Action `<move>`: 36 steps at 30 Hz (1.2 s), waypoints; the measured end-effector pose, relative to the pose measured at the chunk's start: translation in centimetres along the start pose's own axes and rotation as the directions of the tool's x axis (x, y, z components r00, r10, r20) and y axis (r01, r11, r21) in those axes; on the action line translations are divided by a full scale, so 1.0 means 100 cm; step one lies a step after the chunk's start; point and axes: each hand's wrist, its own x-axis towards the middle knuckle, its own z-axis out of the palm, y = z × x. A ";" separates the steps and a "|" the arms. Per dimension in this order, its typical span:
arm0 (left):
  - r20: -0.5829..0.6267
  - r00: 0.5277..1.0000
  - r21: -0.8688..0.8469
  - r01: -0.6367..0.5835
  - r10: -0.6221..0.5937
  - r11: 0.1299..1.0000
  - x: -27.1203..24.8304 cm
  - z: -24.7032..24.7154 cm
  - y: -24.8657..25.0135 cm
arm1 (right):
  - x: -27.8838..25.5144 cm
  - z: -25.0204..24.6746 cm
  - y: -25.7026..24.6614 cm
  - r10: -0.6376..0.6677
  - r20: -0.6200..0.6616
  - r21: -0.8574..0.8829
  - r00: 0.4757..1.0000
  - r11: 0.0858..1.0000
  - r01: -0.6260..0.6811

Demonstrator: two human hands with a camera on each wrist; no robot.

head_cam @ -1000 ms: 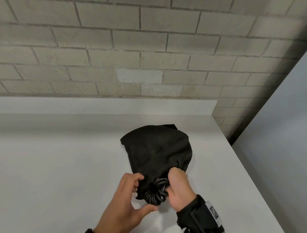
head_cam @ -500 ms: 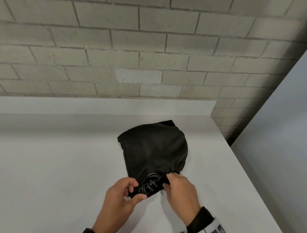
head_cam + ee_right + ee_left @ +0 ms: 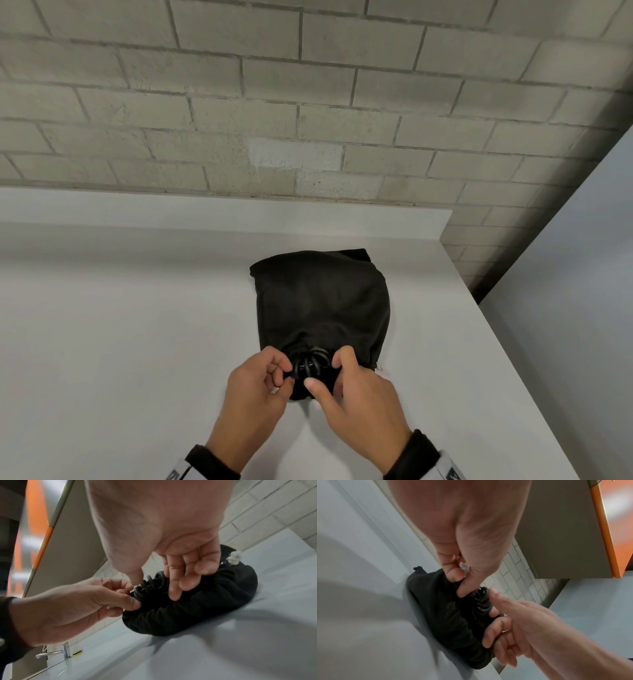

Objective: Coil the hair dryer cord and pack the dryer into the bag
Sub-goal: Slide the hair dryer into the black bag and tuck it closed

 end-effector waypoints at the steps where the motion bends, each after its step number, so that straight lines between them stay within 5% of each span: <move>1: 0.016 1.000 -0.003 -0.008 0.008 1.000 -0.002 -0.001 0.002 | 0.001 0.003 -0.001 0.023 -0.029 -0.021 0.999 1.000 -0.024; 10: -0.093 0.995 -0.041 0.025 -0.029 0.999 -0.009 -0.016 0.010 | 0.009 0.009 0.001 0.018 -0.274 -0.058 0.962 0.998 -0.036; 14: -0.007 1.000 0.217 -0.028 0.030 0.976 -0.009 -0.019 0.004 | 0.009 0.010 0.004 -0.050 -0.189 -0.051 0.981 0.998 0.041; 18: 0.022 0.992 0.295 -0.122 0.121 0.948 -0.009 -0.019 -0.002 | 0.010 0.018 0.007 -0.189 -0.077 -0.079 0.979 0.980 0.183; 23: 0.032 0.989 0.031 -0.147 0.146 0.989 -0.011 -0.017 0.006 | 0.011 0.019 0.002 -0.200 -0.157 -0.126 0.967 0.975 0.181; 28: 0.243 0.952 -0.099 -0.166 0.186 0.981 -0.016 -0.031 0.003 | 0.016 0.007 0.008 -0.041 -0.331 -0.073 0.943 0.997 0.017; 32: 0.365 0.903 -0.073 -0.214 0.226 0.974 -0.014 -0.044 -0.004 | 0.022 0.009 0.018 0.102 -0.256 -0.075 0.961 0.989 -0.125; 36: 0.302 0.942 0.059 -0.175 0.149 0.983 -0.012 -0.052 -0.022 | 0.024 0.008 0.029 0.145 -0.117 -0.033 0.982 0.988 -0.150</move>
